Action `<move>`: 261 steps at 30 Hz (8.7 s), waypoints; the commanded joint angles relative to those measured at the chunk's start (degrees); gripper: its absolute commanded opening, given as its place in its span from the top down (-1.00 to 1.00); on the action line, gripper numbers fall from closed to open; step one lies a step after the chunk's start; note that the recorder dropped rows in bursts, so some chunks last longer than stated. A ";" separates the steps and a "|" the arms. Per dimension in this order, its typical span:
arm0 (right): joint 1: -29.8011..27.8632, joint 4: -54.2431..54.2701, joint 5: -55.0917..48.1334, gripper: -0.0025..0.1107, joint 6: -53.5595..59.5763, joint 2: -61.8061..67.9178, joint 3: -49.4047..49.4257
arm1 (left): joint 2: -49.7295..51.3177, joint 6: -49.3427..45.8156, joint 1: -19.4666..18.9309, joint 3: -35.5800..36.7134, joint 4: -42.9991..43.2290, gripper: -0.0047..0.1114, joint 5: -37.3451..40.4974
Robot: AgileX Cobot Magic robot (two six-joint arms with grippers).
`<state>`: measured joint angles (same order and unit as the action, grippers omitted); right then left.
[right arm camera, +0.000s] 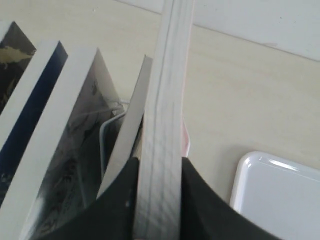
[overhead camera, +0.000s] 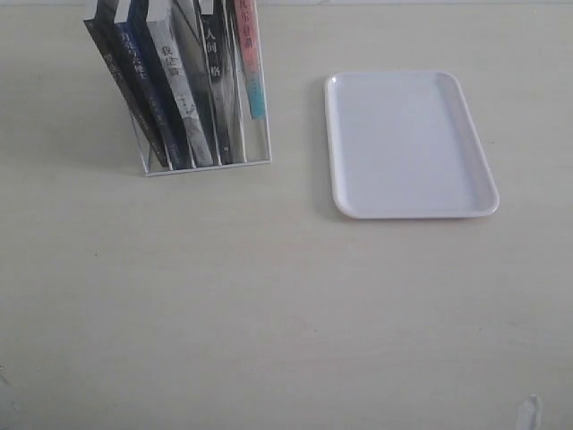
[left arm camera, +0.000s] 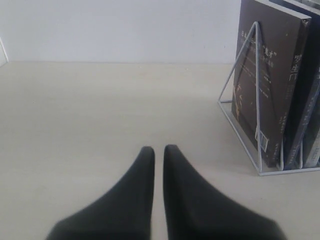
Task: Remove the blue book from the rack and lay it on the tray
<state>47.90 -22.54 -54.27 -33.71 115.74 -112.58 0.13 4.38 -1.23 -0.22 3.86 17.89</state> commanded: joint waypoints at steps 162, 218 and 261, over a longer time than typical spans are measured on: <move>4.05 1.28 -4.86 0.96 -0.26 -1.74 -3.28 | -0.13 -0.12 1.80 0.22 0.12 0.81 -0.35; 7.99 10.06 7.72 0.17 3.62 2.53 -3.49 | -0.13 -0.12 1.80 0.22 0.12 0.81 -0.35; 6.42 9.22 1.36 0.45 -1.73 6.74 -3.49 | -0.13 -0.12 1.80 0.22 0.12 0.81 -0.35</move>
<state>54.70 -12.64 -49.60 -35.38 121.45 -116.31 0.13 4.38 0.07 -0.22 3.86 17.89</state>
